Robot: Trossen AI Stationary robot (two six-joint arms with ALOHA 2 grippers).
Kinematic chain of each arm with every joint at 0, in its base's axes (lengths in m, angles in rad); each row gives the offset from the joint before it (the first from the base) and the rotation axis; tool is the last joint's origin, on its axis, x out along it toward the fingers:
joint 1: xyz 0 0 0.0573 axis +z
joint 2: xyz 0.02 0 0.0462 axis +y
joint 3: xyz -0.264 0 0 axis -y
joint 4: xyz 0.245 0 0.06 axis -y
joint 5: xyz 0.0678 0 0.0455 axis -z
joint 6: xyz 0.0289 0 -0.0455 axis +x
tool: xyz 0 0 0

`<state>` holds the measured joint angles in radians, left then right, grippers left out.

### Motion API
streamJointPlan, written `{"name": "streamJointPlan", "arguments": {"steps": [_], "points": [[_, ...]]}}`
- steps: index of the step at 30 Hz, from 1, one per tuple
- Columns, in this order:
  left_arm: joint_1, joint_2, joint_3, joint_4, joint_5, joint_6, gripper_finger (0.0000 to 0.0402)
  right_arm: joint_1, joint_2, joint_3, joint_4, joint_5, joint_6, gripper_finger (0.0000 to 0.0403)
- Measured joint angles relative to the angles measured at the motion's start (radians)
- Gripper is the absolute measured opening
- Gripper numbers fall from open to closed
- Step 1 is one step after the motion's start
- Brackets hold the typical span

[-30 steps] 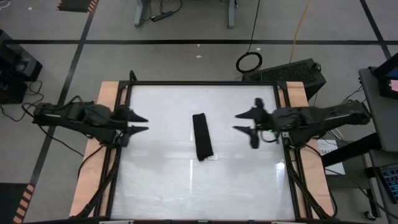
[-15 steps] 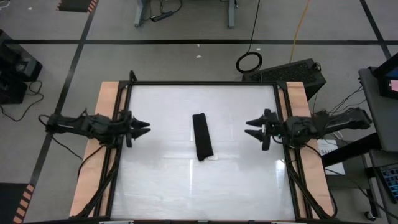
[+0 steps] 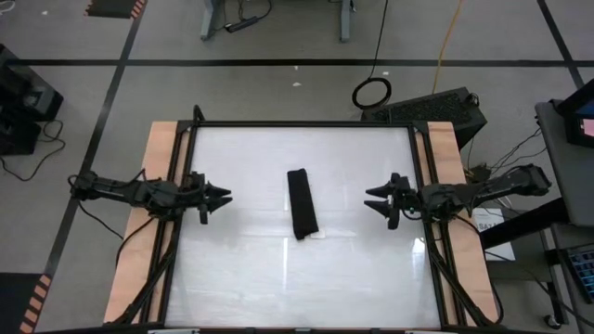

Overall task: Roll napkin
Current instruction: Return to Home Position

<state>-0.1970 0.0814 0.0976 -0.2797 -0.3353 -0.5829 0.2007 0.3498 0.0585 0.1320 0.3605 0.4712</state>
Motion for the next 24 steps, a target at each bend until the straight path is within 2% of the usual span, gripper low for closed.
{"name": "streamJointPlan", "arguments": {"steps": [6, 11, 24], "points": [[-0.001, -0.006, -0.004, 0.023, -0.053, 0.02, 0.0157, 0.001, -0.023, -0.045, -0.008, 0.002, 0.037, 0.0202], [0.0, -0.006, -0.004, 0.021, -0.036, 0.019, 0.0157, 0.0, -0.023, -0.045, -0.01, 0.004, 0.0, 0.0202], [0.0, -0.006, -0.004, 0.019, -0.012, -0.01, 0.0157, 0.0, -0.023, -0.045, -0.016, 0.004, 0.067, 0.0203]]}}
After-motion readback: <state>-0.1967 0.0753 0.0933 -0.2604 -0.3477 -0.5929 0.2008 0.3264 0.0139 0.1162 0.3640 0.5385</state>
